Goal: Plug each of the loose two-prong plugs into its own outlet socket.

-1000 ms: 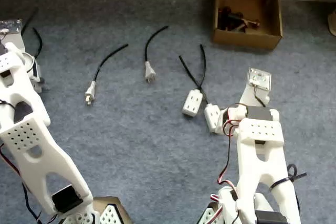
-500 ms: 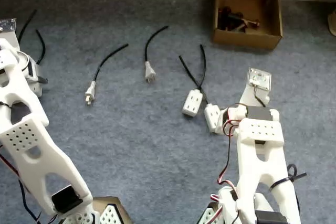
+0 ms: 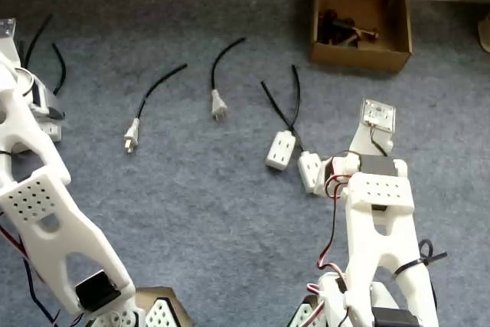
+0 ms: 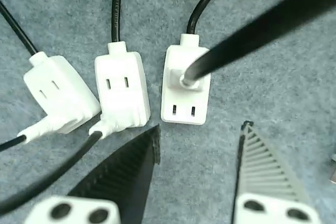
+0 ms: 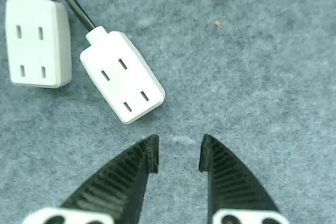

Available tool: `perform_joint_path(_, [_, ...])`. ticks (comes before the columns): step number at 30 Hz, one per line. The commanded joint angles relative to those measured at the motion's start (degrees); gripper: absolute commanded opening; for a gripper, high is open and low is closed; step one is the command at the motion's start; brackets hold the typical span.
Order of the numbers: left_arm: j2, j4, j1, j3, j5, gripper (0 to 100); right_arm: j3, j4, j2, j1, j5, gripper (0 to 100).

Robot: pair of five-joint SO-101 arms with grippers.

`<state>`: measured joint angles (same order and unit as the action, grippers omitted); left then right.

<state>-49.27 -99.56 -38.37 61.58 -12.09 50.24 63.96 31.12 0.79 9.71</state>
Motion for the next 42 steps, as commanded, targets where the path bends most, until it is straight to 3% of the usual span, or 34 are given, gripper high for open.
perform_joint_path(1, [1.27, -1.41, -0.04, 3.21, 0.26, 23, -0.31, -1.01, 1.45, -0.57, -0.97, 13.5])
perform_joint_path(12, [1.89, -1.67, 3.74, -2.51, 0.35, 22, -0.31, -1.01, 1.63, -0.57, -0.97, 13.5])
perform_joint_path(22, [16.04, -1.49, 5.32, -21.49, 0.26, 22, -0.31, -1.01, 1.63, -0.57, -0.97, 13.5])
perform_joint_path(31, [24.75, -1.32, 15.52, -31.96, 0.26, 22, -0.31, -1.01, 1.63, -0.57, -0.97, 13.5])
perform_joint_path(42, [33.27, -1.32, 34.24, -42.51, 0.53, 22, -0.48, -1.01, 1.63, -1.01, -0.97, 13.5])
